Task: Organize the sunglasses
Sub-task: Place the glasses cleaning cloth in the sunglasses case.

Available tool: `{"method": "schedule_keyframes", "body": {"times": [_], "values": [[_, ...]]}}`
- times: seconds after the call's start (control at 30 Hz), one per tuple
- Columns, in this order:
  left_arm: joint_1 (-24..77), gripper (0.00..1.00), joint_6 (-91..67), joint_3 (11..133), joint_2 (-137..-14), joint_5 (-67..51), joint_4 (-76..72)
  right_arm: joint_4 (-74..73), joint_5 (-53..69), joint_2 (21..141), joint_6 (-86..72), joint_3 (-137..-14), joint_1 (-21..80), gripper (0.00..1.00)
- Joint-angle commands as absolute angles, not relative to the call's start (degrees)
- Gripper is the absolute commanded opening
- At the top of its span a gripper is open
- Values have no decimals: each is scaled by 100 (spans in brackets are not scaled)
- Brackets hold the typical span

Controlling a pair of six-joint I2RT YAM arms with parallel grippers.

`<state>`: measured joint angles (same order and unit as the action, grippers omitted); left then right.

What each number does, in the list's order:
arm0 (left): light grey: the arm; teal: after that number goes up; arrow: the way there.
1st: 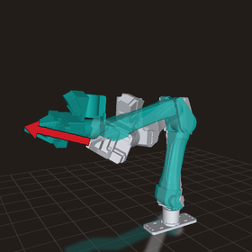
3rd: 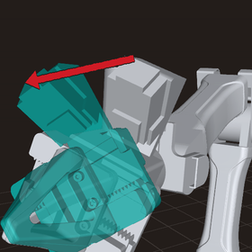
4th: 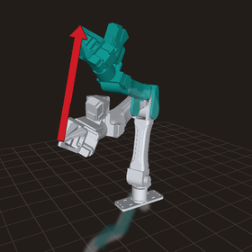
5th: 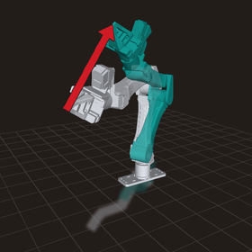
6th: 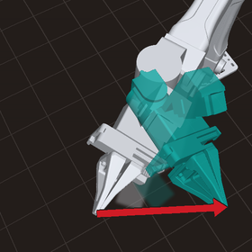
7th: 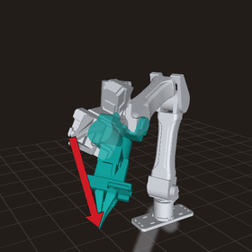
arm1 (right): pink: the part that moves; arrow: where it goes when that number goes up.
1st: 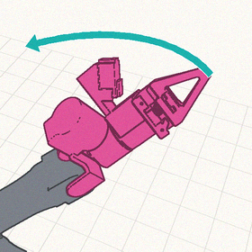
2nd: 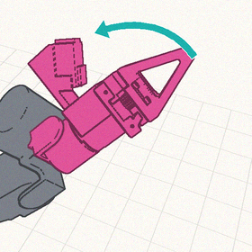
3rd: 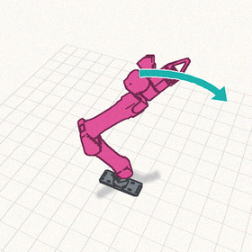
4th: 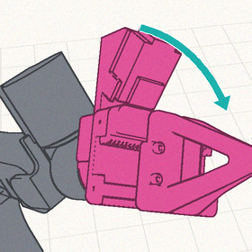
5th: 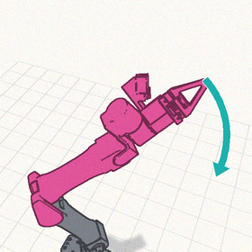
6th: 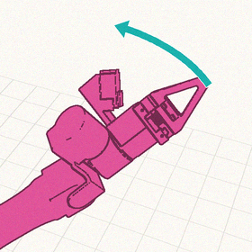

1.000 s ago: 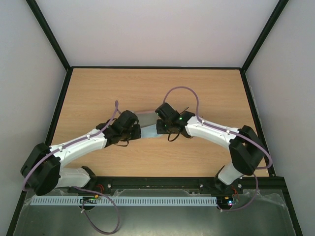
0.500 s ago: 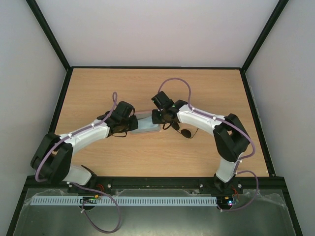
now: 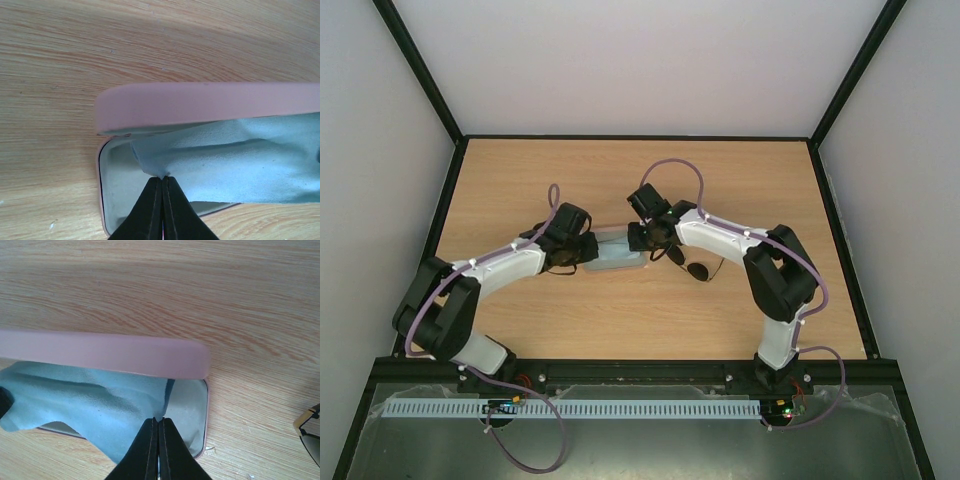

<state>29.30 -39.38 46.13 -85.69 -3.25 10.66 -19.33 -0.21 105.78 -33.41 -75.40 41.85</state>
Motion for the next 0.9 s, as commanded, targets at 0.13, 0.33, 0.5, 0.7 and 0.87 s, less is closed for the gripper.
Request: {"method": "schedule_keyframes", "body": {"times": [0.13, 0.33, 0.5, 0.7, 0.87], "values": [[2839, 2, -3799, 4489, -8867, -464, 818, -1996, 147, 10846, -3234, -7676, 4125, 1], [2839, 2, -3834, 4337, -8851, -540, 778, -1939, 198, 10964, -3207, -7647, 4112, 1], [2839, 2, -3840, 4205, -8900, -588, 702, -1916, 224, 11050, -3199, -7645, 4096, 1], [2839, 2, -3824, 4199, -8975, -598, 683, -1915, 263, 11136, -3199, -7664, 4089, 1], [2831, 2, -3797, 4227, -9072, -576, 672, -1908, 248, 11165, -3199, -7635, 4090, 1]]}}
